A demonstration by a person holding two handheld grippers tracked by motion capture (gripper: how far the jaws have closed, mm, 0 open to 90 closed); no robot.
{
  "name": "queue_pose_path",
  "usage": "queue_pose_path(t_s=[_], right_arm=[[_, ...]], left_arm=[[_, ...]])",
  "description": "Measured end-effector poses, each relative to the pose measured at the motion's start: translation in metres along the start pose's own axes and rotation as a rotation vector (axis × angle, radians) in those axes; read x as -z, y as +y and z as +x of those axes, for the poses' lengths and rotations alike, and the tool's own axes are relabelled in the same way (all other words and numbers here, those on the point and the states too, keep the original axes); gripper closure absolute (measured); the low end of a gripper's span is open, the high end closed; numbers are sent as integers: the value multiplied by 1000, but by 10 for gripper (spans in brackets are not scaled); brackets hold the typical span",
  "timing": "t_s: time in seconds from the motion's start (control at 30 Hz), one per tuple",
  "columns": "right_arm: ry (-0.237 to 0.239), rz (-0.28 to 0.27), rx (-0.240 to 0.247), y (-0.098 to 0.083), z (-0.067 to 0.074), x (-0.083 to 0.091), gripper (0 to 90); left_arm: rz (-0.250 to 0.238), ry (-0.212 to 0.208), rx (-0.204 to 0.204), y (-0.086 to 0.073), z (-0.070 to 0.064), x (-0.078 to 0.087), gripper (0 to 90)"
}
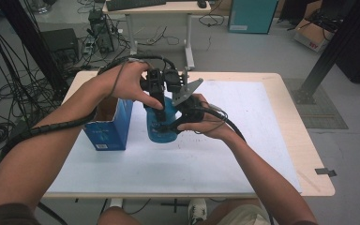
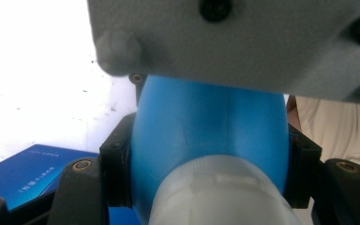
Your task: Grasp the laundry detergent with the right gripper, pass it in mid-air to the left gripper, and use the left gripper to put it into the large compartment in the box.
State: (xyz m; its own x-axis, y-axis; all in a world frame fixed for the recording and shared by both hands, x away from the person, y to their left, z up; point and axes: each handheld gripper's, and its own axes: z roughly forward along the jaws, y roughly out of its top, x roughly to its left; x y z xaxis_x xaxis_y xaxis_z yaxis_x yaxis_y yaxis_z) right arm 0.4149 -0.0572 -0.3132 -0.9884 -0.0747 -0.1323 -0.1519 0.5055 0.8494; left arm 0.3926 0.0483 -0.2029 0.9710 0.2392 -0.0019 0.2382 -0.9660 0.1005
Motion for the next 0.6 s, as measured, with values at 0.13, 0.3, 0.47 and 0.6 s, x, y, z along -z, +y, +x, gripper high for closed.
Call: queue_pose_path(t_s=[0.13,0.3,0.47,0.6], right_arm=[[5,0,-6,-1,0,0,374],[2,37,-26,-7,0,3,276],[-5,105,-17,-16,3,14,256],[-70,187,-40,-27,-1,30,264]], left_arm=[[24,3,-8,0,1,1,373],[53,23,-13,-2,2,2,372],[-26,-5,83,-4,-2,1,372],[61,30,35,-7,4,11,371]])
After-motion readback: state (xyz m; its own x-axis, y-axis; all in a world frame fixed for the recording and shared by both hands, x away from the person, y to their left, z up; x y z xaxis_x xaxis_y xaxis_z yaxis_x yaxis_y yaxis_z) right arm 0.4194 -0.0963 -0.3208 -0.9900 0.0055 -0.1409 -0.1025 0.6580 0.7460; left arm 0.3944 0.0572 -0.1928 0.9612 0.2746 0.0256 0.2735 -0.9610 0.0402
